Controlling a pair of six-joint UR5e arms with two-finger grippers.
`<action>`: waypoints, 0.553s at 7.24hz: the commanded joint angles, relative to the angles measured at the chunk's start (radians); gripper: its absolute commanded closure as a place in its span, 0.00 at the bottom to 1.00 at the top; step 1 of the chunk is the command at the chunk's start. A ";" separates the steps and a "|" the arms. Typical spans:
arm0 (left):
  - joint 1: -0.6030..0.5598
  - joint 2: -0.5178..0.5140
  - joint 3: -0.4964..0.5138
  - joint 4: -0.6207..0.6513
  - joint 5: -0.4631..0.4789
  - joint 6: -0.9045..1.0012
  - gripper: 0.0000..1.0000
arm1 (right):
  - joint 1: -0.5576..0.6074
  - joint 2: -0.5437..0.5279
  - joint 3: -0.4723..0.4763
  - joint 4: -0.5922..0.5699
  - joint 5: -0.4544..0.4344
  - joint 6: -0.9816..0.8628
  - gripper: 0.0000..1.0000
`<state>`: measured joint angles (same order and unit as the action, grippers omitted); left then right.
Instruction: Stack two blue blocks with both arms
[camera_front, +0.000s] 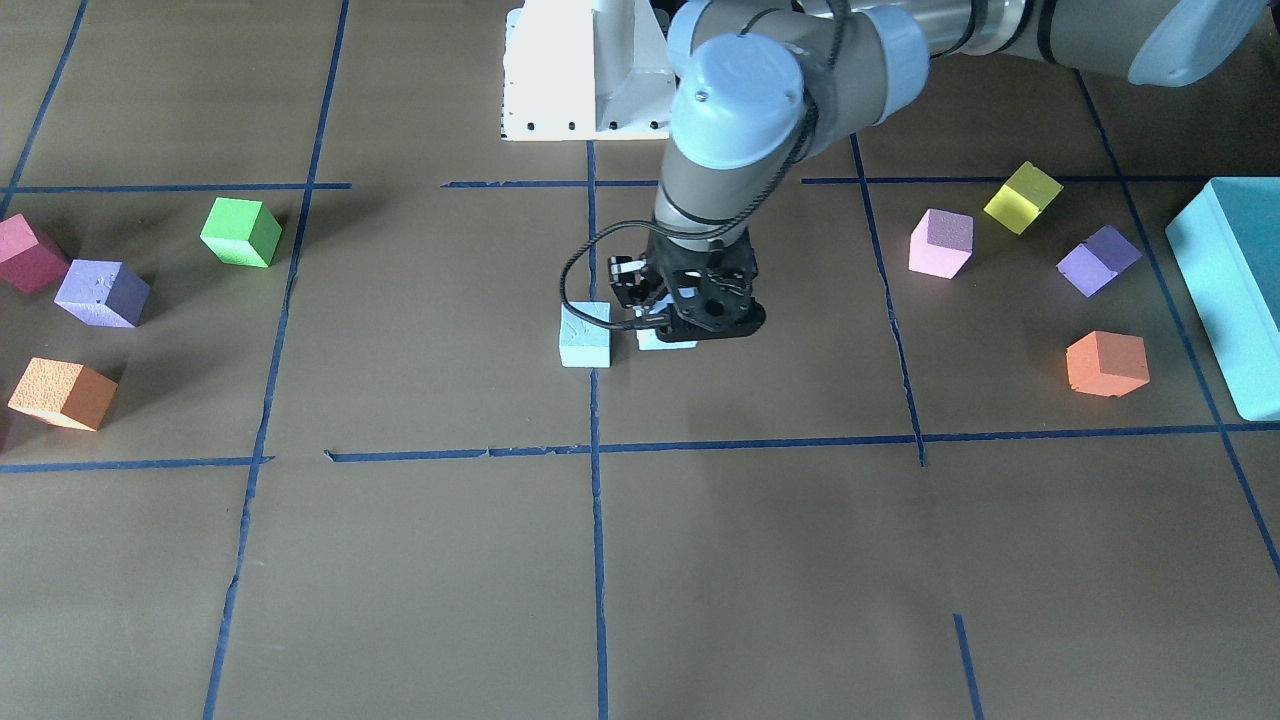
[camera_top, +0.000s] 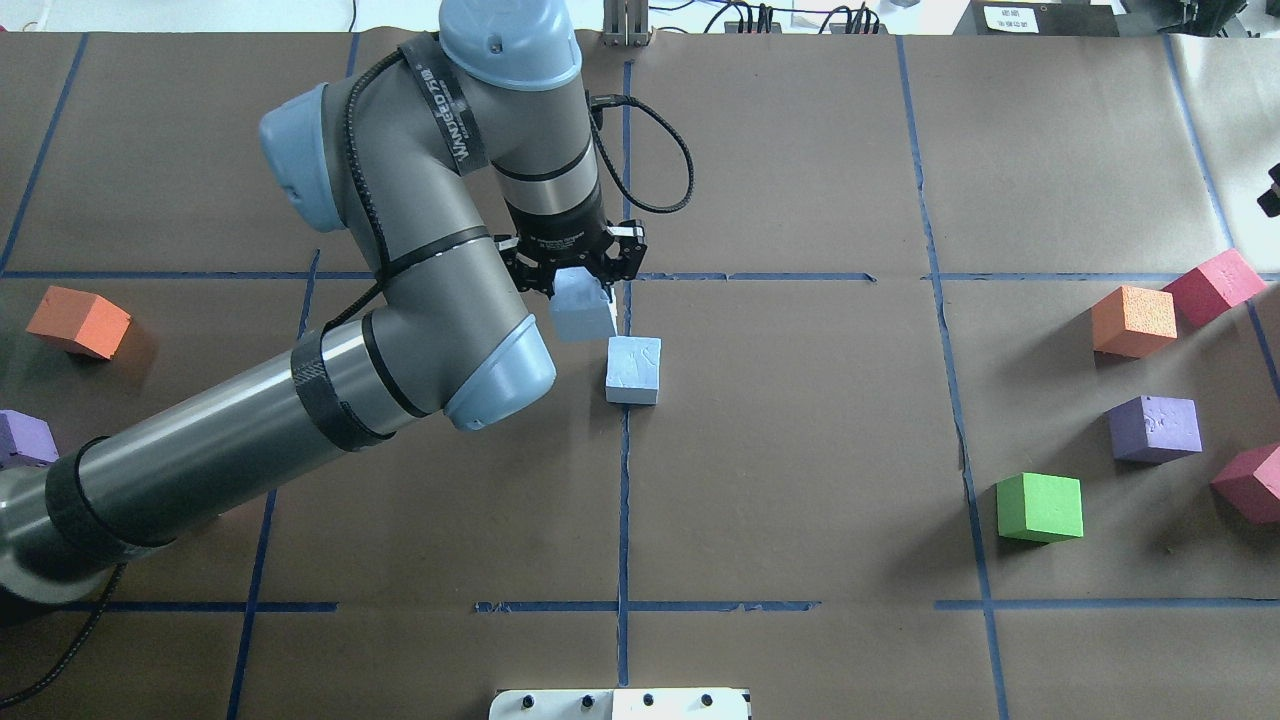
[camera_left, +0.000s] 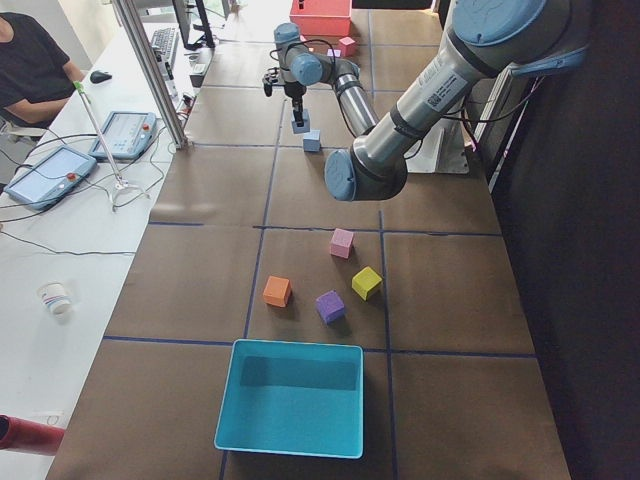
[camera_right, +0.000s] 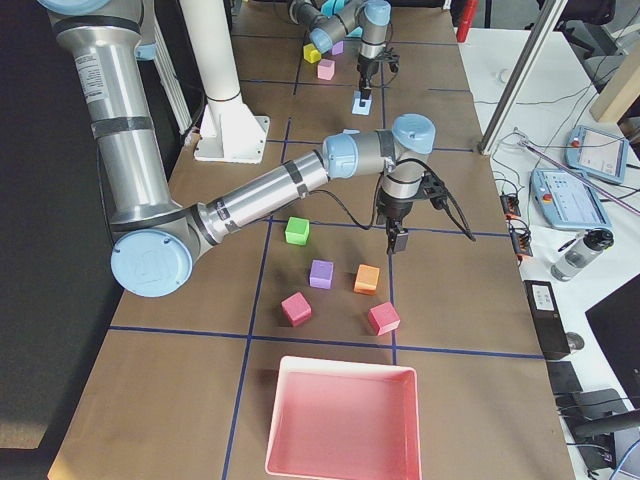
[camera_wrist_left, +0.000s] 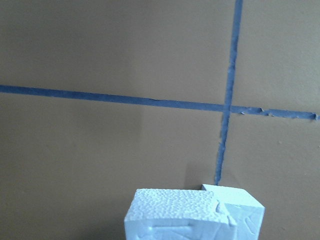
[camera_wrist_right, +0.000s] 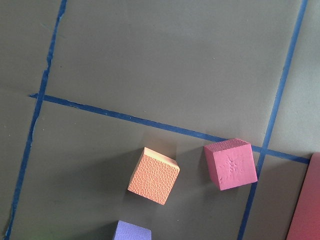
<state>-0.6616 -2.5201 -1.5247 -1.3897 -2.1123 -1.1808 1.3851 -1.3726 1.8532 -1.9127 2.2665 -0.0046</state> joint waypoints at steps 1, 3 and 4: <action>0.051 -0.019 0.065 -0.067 0.046 -0.016 1.00 | 0.024 -0.070 -0.019 0.101 0.007 0.003 0.00; 0.063 -0.020 0.089 -0.094 0.048 -0.014 1.00 | 0.066 -0.112 -0.019 0.109 0.054 0.011 0.00; 0.065 -0.022 0.106 -0.109 0.048 -0.007 1.00 | 0.078 -0.114 -0.017 0.109 0.070 0.012 0.00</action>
<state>-0.6018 -2.5399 -1.4370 -1.4815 -2.0662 -1.1936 1.4442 -1.4719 1.8353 -1.8076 2.3097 0.0041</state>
